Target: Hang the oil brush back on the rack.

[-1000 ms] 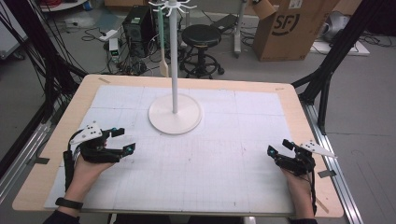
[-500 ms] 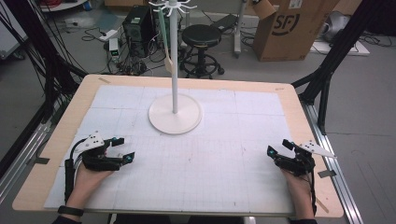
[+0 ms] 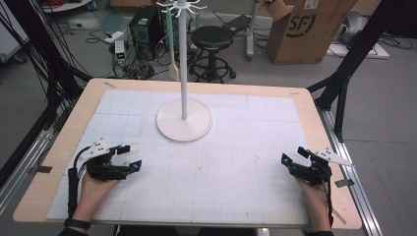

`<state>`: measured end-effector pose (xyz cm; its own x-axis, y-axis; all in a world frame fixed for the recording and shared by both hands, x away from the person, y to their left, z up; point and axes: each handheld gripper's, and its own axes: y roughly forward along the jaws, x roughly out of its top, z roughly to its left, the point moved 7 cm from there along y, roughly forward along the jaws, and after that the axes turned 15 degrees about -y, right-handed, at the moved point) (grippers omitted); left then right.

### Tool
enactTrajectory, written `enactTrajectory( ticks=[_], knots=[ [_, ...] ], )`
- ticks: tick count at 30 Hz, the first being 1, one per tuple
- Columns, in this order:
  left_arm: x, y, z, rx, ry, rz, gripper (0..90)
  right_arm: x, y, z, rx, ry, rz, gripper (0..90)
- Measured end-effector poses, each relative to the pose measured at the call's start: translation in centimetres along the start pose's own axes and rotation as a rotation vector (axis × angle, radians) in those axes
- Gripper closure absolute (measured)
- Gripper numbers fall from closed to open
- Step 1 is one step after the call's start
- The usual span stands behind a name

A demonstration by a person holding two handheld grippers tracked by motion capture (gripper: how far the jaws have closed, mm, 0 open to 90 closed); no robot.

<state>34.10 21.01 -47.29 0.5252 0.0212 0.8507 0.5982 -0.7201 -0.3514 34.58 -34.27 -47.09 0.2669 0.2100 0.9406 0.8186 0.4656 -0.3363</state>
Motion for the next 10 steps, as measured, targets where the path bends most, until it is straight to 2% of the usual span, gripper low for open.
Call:
enactTrajectory(
  ticks=[10],
  knots=[
    [0.05,0.06,0.18,0.028,-0.016,-0.005,17.2,0.0,0.01,-0.05,0.005,0.007,-0.001,17.1]
  ],
)
